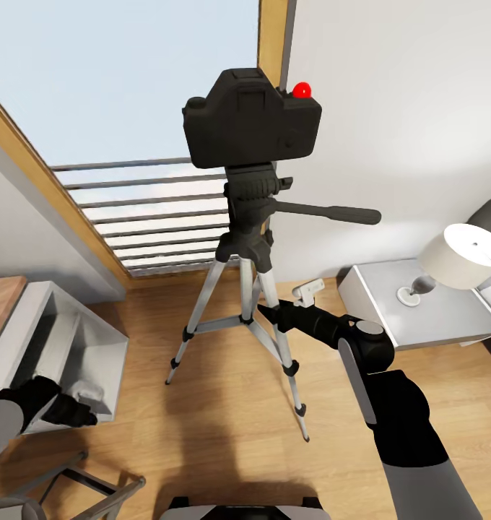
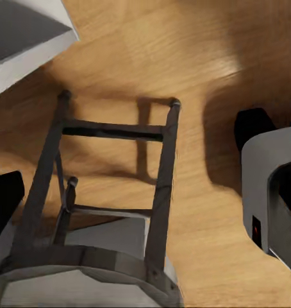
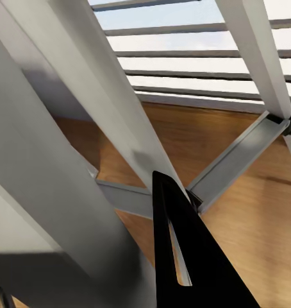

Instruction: Attach the digital camera to the camera tripod in the bedroom.

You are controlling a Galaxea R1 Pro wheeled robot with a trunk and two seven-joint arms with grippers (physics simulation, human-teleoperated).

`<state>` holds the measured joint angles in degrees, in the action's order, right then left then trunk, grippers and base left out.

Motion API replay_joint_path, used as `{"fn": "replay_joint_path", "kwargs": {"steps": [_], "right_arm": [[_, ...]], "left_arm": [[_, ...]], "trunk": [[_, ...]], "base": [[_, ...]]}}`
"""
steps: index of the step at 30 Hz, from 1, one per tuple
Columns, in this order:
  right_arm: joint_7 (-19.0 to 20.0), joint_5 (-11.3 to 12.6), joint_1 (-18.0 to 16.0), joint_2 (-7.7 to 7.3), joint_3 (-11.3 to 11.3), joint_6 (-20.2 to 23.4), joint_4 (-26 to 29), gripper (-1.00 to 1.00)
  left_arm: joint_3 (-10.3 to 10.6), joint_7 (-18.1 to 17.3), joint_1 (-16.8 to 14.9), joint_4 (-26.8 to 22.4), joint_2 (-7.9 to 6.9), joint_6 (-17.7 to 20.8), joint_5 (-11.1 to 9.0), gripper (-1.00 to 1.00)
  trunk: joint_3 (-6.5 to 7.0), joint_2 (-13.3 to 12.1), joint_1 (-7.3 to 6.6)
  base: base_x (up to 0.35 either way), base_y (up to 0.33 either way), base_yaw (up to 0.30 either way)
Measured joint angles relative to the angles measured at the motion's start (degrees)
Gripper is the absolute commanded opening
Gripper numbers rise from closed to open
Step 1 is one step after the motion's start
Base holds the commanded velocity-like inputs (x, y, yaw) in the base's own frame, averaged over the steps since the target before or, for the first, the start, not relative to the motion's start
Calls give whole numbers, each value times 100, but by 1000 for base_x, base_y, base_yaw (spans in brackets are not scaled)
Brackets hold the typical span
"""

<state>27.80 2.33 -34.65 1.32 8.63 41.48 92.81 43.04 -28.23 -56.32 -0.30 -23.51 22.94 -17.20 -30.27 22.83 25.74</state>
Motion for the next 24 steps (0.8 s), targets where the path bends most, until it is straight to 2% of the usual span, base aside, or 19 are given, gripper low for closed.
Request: {"fn": "replay_joint_path", "kwargs": {"steps": [2, 3, 6, 8, 12, 14, 21, 24], "right_arm": [[10, -12, 0, 1, -5, 3, 2, -100], [14, -13, 1, 0, -6, 7, 4, -100], [-2, -3, -1, 0, -7, 18, 12, -100], [-4, -4, 0, 0, -7, 19, 13, -100], [-10, 5, -1, 0, -7, 26, 16, -100], [-13, 13, 1, -1, -7, 26, 17, -100], [6, -12, 4, 1, -15, 26, 22, -100], [6, -12, 3, 1, -16, 30, 24, -100]], "left_arm": [[0, 0, 243, 3, 37, -17, -224, 100], [-8, 1, 550, 5, 76, -35, -544, 100], [11, 0, 941, 8, 112, -48, -893, 100], [-1, 0, 1100, 7, 144, -50, -1023, 100], [-2, 1, 1359, 8, 245, -48, -1165, 100], [-4, 5, 1545, 8, 362, -49, -1219, 100], [-10, 13, 1875, 7, 667, -51, -1264, 100], [-11, 15, 1913, 8, 723, -55, -1269, 100]], "trunk": [[0, 0, 0], [0, 0, 0], [0, 0, 0], [0, 0, 0], [0, 0, 0], [0, 0, 0], [0, 1, 0], [0, 1, 0]], "base": [[0, 0, 0], [0, 0, 0], [0, 0, 0], [0, 0, 0], [0, 0, 0], [0, 0, 0], [0, 0, 0], [0, 0, 0]]}}
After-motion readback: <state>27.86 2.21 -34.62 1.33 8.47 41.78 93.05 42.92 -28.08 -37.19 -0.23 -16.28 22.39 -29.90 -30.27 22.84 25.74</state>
